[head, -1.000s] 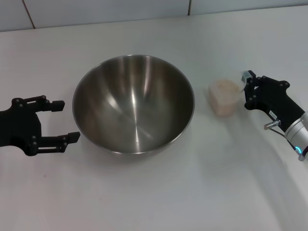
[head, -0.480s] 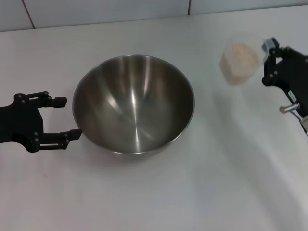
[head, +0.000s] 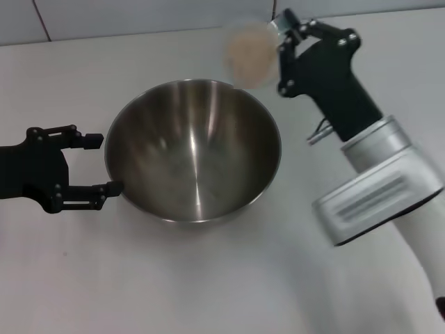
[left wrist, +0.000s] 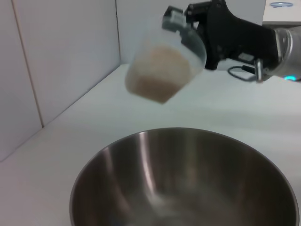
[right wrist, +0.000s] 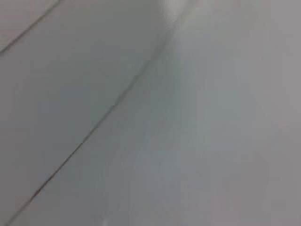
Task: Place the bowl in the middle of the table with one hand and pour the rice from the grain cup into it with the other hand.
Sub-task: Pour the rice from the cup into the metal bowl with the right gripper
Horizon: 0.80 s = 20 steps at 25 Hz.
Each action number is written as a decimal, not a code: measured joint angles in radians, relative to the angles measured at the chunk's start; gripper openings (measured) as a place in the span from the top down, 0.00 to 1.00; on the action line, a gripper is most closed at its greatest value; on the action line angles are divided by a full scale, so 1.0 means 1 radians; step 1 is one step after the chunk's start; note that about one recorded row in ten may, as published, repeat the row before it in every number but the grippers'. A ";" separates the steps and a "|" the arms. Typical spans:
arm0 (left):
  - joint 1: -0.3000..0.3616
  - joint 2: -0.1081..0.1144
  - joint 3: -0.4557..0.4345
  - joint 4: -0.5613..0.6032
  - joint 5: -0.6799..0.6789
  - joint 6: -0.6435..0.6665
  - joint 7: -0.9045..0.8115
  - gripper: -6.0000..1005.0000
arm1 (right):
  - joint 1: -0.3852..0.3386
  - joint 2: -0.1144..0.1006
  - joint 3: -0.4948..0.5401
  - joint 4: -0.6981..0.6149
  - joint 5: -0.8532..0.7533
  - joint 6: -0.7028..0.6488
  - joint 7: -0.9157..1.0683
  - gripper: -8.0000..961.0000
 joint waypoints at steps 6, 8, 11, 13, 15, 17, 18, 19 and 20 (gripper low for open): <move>-0.007 -0.001 0.011 0.014 0.000 0.002 -0.005 0.17 | -0.016 0.007 -0.057 0.115 -0.005 0.084 -0.656 0.98; -0.010 -0.001 0.012 0.013 0.000 0.002 -0.005 0.17 | -0.015 0.007 -0.065 0.120 -0.009 0.085 -0.694 0.98; -0.014 0.000 0.015 0.010 0.000 0.002 -0.005 0.17 | -0.010 0.007 -0.075 0.124 -0.066 0.114 -0.866 0.98; -0.015 0.000 0.021 0.010 0.000 0.002 -0.006 0.17 | -0.010 0.007 -0.075 0.132 -0.085 0.135 -0.953 0.98; -0.015 0.000 0.025 0.010 0.000 0.002 -0.006 0.17 | -0.010 0.007 -0.075 0.138 -0.089 0.148 -1.014 0.98; -0.015 0.000 0.027 0.010 0.000 0.002 -0.006 0.17 | -0.012 0.008 -0.075 0.153 -0.091 0.178 -1.139 0.98; -0.015 -0.001 0.027 0.010 0.000 0.002 -0.006 0.17 | -0.014 0.008 -0.075 0.163 -0.091 0.193 -1.212 0.98; -0.016 -0.001 0.027 0.010 0.000 0.002 -0.006 0.17 | -0.016 0.008 -0.076 0.174 -0.090 0.207 -1.280 0.98; -0.016 -0.001 0.027 0.010 0.000 0.002 -0.006 0.17 | -0.018 0.008 -0.076 0.185 -0.090 0.213 -1.344 0.98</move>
